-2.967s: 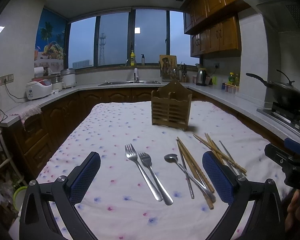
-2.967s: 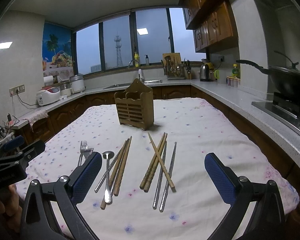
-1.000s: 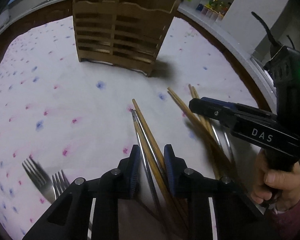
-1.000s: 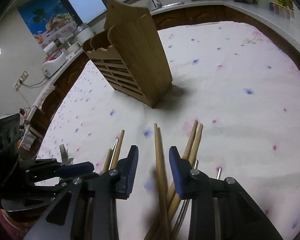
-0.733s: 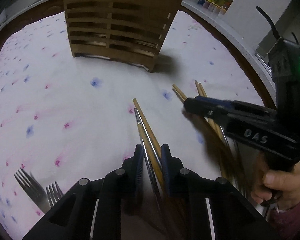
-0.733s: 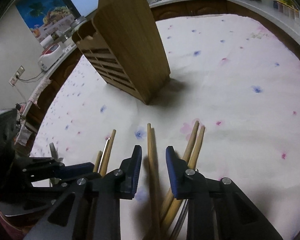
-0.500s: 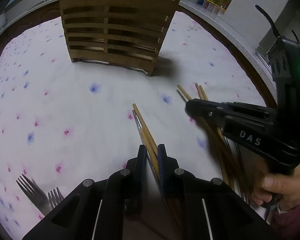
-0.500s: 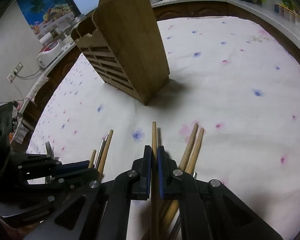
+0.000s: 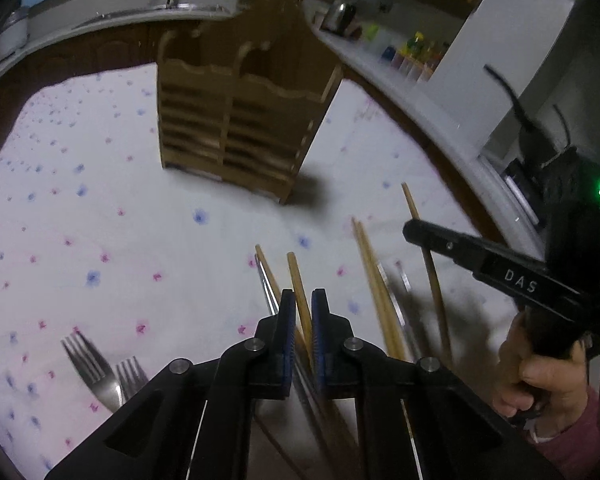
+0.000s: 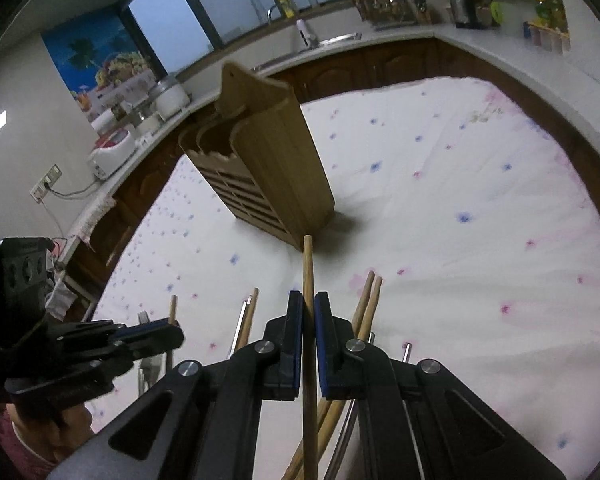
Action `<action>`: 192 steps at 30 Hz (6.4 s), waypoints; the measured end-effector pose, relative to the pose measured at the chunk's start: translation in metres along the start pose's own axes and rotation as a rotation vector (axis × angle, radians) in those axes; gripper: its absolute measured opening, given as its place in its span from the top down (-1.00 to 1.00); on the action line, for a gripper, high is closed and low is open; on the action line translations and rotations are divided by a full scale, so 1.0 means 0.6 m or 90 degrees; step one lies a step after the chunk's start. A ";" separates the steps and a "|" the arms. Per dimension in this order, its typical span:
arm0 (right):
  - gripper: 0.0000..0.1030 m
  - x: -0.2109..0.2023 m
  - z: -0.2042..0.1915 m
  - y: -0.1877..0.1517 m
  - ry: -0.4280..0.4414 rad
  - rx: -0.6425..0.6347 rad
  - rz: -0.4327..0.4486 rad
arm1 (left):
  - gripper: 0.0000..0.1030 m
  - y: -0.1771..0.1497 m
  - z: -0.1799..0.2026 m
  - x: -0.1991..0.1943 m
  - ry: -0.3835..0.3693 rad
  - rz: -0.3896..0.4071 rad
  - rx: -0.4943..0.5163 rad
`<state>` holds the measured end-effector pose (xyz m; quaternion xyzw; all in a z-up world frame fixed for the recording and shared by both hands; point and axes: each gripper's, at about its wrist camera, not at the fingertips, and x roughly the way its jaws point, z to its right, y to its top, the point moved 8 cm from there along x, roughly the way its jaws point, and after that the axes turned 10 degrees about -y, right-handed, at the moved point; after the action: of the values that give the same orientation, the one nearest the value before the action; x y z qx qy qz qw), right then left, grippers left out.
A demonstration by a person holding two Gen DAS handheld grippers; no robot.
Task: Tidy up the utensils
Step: 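Lift the chopsticks upright and carry both tools over the wooden holder, then open both tools to drop the chopsticks into the wooden holder, then move both open tools back toward the remaining chopsticks, then close the left tool on a metal chopstick while the right tool grasps another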
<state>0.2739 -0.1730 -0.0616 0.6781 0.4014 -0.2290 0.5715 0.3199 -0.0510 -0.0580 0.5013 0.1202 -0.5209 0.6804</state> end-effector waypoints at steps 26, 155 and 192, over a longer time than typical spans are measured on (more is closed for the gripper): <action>0.89 -0.197 -0.054 0.023 -0.031 -0.043 0.148 | 0.94 -0.043 0.028 -0.296 -0.040 0.204 0.014; -0.97 -0.215 0.040 -0.096 -0.095 0.090 0.221 | -0.98 -0.108 -0.041 -0.245 0.107 0.288 -0.052; 0.18 -0.070 0.078 -0.119 -0.117 0.089 0.057 | 0.05 -0.072 -0.011 -0.084 0.119 0.074 -0.002</action>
<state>0.1992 -0.2281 -0.0833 0.7097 0.2997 -0.2918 0.5669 0.2647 -0.0140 -0.0503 0.5530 0.1550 -0.4315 0.6957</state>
